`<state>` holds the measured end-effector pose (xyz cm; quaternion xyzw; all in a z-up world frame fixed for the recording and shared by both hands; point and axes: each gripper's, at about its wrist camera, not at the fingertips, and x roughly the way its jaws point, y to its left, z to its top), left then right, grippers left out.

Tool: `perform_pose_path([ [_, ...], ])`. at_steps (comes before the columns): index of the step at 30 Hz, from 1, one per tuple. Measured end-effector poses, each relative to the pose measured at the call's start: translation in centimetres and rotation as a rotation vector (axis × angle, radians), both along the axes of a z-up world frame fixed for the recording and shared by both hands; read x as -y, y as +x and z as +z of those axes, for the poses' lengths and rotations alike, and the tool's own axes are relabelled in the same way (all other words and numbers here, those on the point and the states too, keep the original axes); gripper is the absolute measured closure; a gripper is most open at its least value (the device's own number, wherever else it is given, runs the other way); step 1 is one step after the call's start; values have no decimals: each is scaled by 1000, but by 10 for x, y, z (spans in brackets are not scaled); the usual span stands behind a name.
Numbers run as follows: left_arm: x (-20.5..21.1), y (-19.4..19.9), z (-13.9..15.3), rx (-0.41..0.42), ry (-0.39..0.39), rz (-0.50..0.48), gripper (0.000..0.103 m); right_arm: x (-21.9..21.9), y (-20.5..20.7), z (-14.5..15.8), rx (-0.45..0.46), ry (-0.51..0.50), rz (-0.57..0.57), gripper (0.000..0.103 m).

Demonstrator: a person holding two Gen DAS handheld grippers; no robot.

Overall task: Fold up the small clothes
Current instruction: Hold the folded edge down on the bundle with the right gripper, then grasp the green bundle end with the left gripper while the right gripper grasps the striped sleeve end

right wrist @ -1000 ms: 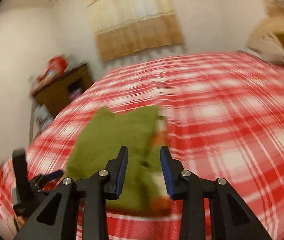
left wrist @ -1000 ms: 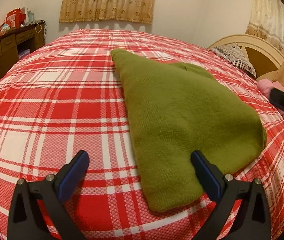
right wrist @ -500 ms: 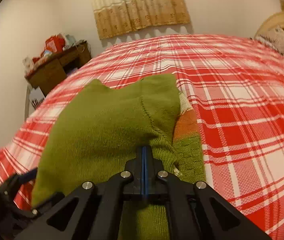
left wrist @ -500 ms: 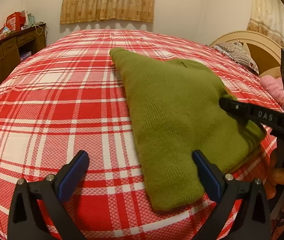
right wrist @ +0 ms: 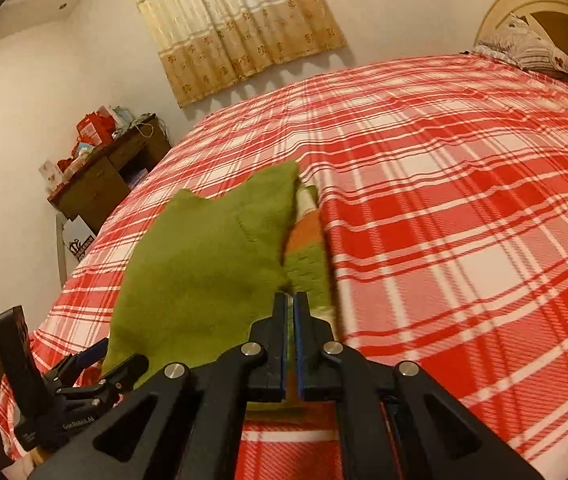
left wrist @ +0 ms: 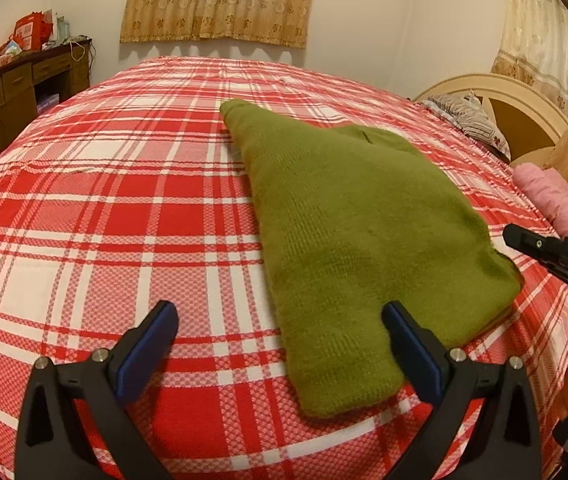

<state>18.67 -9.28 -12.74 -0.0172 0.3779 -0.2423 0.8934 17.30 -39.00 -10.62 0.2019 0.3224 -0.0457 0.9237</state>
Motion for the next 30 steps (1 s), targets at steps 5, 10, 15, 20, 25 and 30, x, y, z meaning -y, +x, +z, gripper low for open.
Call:
perform_pose_path([
  [5, -11, -4, 13, 24, -44, -17, 6, 21, -4, -9, -10, 56, -13, 100],
  [10, -12, 23, 32, 43, -92, 20, 6, 27, -1, -13, -5, 93, 11, 100],
  [15, -6, 68, 40, -8, -210, 39, 7, 28, 13, -7, 6, 120, 59, 92],
  [20, 7, 102, 9, -161, -275, 63, 8, 26, 31, 3, 45, 71, 70, 21],
  [25, 1, 101, -6, -194, -364, 37, 4, 22, 63, 1, 31, 44, 152, 21],
  [30, 2, 95, -5, -173, -369, 8, 5, 14, 100, -17, -26, 20, 211, 21],
])
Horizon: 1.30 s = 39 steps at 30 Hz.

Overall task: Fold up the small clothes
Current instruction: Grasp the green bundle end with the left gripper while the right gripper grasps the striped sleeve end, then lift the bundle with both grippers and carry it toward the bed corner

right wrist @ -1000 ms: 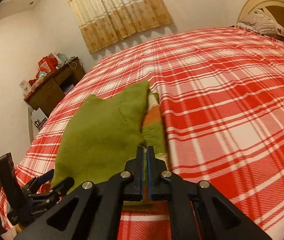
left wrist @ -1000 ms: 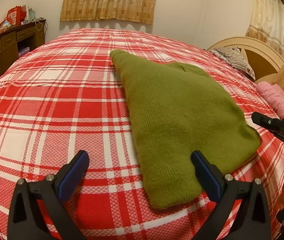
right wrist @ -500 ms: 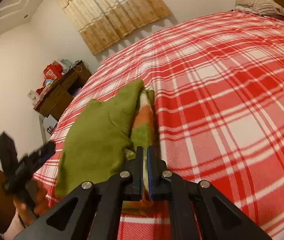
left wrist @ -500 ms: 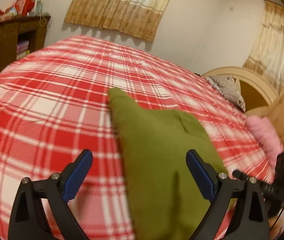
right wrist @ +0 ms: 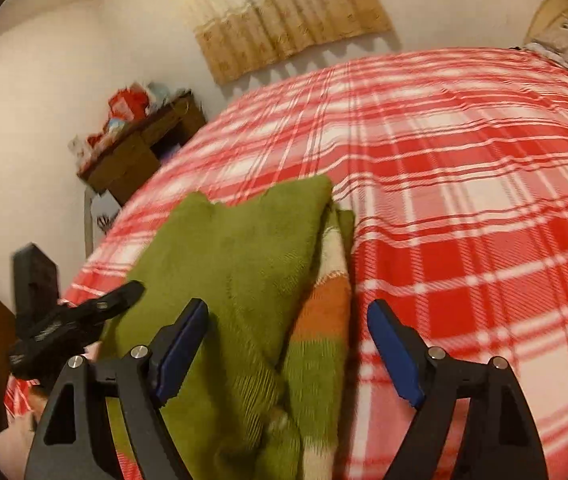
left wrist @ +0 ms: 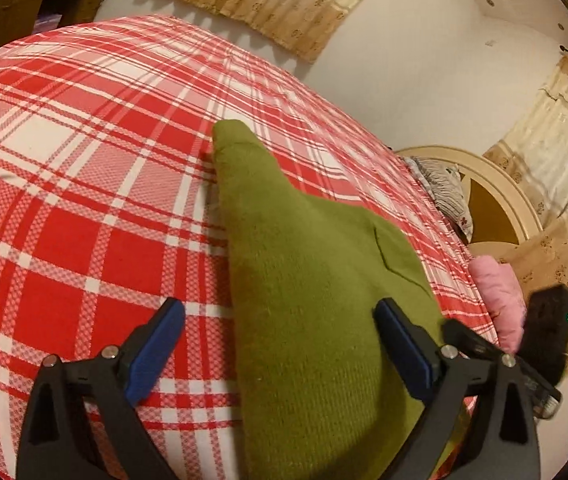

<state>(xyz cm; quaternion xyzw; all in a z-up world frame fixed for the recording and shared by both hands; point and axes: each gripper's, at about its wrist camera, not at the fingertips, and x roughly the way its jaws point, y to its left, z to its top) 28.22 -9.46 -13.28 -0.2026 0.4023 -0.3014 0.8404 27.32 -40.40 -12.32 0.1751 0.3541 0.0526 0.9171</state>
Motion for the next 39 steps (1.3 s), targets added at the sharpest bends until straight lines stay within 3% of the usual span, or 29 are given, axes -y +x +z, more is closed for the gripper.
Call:
perform_pose_path([
  [4, -2, -4, 1, 12, -19, -33, 6, -3, 8, -12, -10, 83, 62, 21],
  [7, 7, -6, 3, 19, -20, -102, 14, 10, 2, -25, -26, 241, 124, 21],
  [10, 13, -2, 3, 10, -11, -123, 15, 5, 0, -27, -62, 148, 140, 23],
  [17, 15, -1, 4, 6, -7, -125, 14, 2, 17, -31, -59, 175, 51, 19],
  [19, 16, -2, 5, 12, -9, -129, 21, 1, 17, -31, -74, 173, 63, 20],
  [20, 16, 0, 4, 12, -11, -126, 25, 1, 17, -30, -82, 175, 70, 23],
  [22, 14, 0, 4, 16, -18, -118, 30, 2, 15, -31, -94, 259, 96, 49],
  [27, 17, -6, 10, 39, 34, -112, 39, -6, 2, -24, -85, 255, 46, 57],
  [29, 18, -15, 20, 39, 80, -125, 43, -14, -7, -13, -80, 240, 52, 59],
  [33, -2, -36, 34, -41, 65, -186, 44, -23, -40, 2, -91, 296, 96, 59],
  [36, -20, -65, 38, -115, 47, -243, 44, -31, -76, 4, -123, 352, 145, 59],
  [39, -25, -101, 33, -141, 99, -293, 42, -41, -115, -6, -157, 372, 176, 59],
])
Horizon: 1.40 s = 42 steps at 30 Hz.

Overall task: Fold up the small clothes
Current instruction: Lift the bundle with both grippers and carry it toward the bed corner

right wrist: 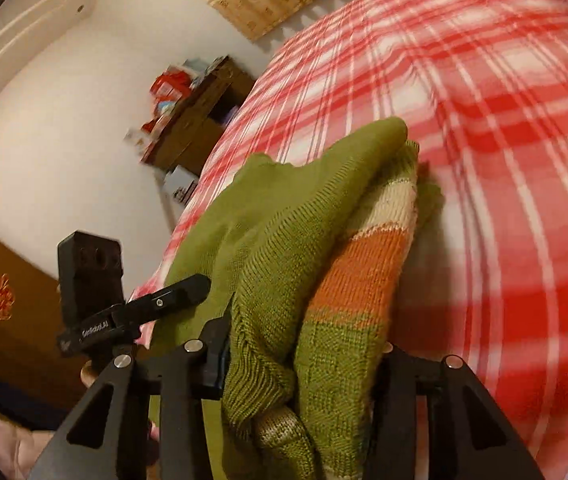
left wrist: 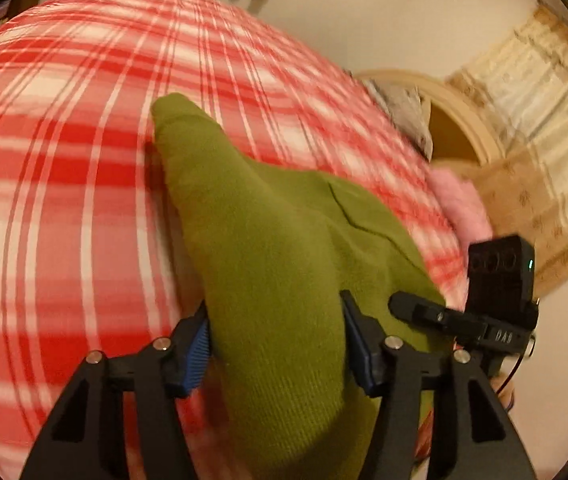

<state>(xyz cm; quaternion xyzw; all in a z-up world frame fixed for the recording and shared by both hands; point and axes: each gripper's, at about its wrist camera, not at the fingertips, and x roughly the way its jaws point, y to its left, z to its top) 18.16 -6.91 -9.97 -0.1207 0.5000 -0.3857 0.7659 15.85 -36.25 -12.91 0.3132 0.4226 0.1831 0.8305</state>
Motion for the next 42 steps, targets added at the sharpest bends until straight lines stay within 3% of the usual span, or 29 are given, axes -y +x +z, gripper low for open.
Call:
perform_pose_path([
  [2, 1, -12, -10, 7, 55, 4, 31, -6, -14, -11, -12, -33, -7, 58],
  [4, 2, -17, -12, 51, 59, 23, 26, -5, -22, -18, 2, -35, -54, 50],
  [7, 3, -7, -10, 51, 75, 85, 14, 0, -24, -18, -9, -24, -120, 40],
  [11, 5, 9, -6, 93, 90, 125, 11, 3, -21, -8, 55, -102, -132, 30],
  [15, 13, 16, -25, 15, 62, 110, 11, 7, 4, -23, 33, -80, -102, 22],
  [17, 14, 12, -25, 58, 58, 107, 11, 8, 7, -27, 76, -74, -83, 20],
  [21, 12, 3, -27, 90, 34, 75, 11, -5, 7, -25, 65, -117, 18, 18],
  [24, 10, -1, -28, 94, -2, 74, 13, -22, 2, -27, 86, -123, 81, 21],
  [28, 18, -4, -25, 119, -14, 88, 34, -19, 0, -32, 101, -67, -28, 48],
  [30, 21, -8, -21, 153, 11, 100, 37, -23, -5, -30, 108, -91, -90, 52],
  [35, 19, -11, -13, 176, 36, 108, 44, -52, -23, -6, 153, -276, -137, 57],
  [42, -3, -25, 7, 208, 50, 125, 46, -79, -43, 17, 190, -279, -124, 58],
])
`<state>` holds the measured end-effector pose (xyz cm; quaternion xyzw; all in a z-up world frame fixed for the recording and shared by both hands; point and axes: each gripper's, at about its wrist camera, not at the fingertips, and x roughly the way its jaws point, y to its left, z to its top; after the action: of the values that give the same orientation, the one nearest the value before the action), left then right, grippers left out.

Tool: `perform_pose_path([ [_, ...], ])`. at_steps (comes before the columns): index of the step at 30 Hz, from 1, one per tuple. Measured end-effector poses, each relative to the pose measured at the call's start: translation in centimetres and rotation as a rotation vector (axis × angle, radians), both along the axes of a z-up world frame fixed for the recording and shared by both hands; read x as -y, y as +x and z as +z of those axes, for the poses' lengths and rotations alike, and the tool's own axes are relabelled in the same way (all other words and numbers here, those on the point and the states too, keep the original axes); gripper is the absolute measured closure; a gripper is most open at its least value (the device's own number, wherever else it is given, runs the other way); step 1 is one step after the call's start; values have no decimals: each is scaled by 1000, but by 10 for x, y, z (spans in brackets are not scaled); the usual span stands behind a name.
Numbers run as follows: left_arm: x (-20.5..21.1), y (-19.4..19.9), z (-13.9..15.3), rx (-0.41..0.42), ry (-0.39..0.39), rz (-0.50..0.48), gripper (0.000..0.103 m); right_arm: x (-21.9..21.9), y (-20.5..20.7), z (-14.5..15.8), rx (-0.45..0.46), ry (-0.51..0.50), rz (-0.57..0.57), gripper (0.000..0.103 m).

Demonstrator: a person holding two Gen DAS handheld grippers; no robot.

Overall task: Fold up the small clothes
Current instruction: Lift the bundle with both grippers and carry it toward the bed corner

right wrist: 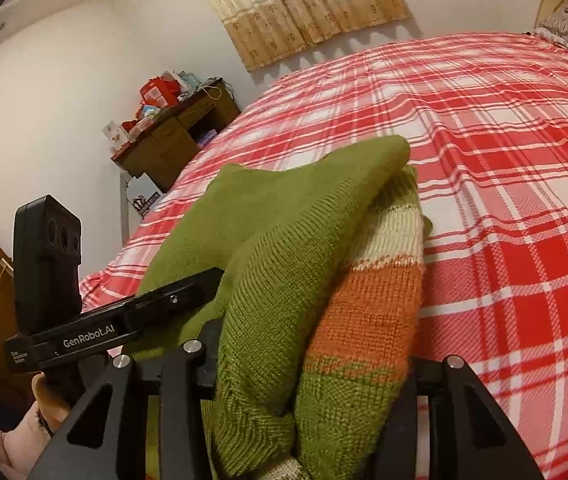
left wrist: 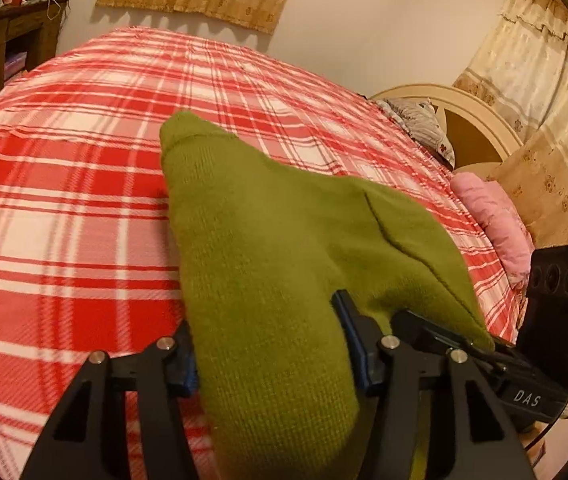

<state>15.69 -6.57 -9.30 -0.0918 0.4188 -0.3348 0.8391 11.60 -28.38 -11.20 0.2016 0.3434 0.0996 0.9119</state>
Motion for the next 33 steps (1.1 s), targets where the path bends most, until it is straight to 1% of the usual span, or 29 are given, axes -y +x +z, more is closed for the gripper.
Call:
perform_pose_path([
  [6, -39, -7, 22, 30, -31, 51, 46, -28, -1, 26, 53, 34, 49, 58],
  [11, -77, -9, 31, 39, -45, 126, 46, -68, 9, 40, 80, 45, 123, 58],
  [19, -130, -10, 33, 41, -22, 237, 46, -127, 26, 46, 90, 44, 210, 58],
  [26, -161, -11, 33, 42, 15, 309, 46, -169, 42, 46, 83, 63, 275, 58],
  [33, -204, -14, 33, 53, 27, 406, 46, -220, 58, 49, 95, 58, 359, 58],
])
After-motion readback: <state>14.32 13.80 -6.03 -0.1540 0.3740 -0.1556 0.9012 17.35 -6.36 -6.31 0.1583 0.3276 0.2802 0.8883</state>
